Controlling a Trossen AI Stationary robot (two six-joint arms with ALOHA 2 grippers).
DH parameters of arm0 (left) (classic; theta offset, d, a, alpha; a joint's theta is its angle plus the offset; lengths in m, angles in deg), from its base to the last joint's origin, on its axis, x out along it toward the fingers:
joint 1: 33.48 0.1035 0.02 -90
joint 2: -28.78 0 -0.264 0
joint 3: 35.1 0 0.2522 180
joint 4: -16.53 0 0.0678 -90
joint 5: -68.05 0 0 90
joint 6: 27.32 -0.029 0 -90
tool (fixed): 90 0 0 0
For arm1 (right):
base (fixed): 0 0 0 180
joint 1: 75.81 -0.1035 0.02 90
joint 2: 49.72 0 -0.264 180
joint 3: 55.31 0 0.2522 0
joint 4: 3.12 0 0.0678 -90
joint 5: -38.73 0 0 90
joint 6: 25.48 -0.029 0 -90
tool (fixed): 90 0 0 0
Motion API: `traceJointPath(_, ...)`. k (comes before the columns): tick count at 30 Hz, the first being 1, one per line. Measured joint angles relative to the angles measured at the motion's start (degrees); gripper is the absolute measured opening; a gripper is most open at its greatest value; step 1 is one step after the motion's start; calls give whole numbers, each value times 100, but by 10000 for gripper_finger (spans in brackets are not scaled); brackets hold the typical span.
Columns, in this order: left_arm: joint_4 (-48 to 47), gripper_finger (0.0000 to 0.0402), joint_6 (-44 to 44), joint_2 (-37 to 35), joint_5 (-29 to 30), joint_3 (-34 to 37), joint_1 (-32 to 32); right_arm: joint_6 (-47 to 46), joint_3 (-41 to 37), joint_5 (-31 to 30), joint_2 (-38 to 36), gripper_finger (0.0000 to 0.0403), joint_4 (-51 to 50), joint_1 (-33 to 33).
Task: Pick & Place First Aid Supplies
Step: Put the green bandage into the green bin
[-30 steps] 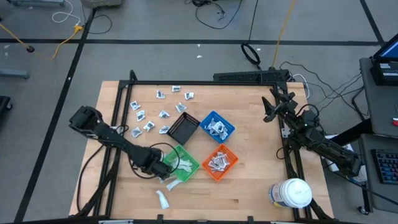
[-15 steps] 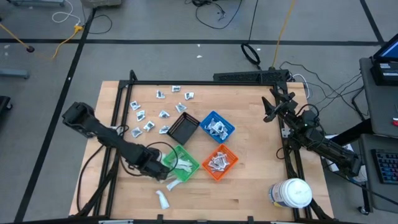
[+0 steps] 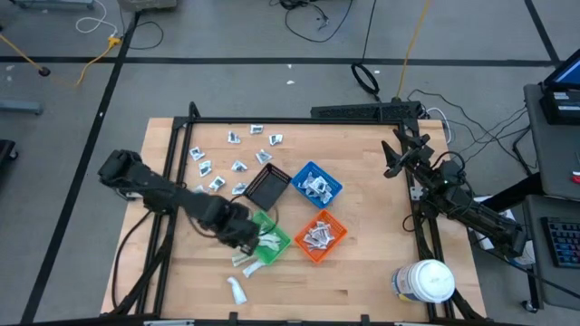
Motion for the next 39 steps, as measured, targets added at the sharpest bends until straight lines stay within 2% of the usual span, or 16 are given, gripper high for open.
traceJointPath(7, -240, 4, -1141, 626, -11, -880, 614, 0, -1, 0, 1, 263, 0, 0)
traceJointPath(14, -280, 3, -1712, 1043, -9, -1608, 924, 0, 0, 0, 0, 263, 0, 0)
traceJointPath(30, -161, 6, -1889, 1974, -10, -1621, 874, 0, 0, 0, -1, 263, 0, 0)
traceJointPath(35, -158, 30, -1726, 2019, 146, -1619, 863, 0, 1, 0, -1, 263, 0, 0)
traceJointPath(39, -154, 70, -1540, 2019, 295, -1619, 870, 1, 0, 0, 0, 263, 0, 0)
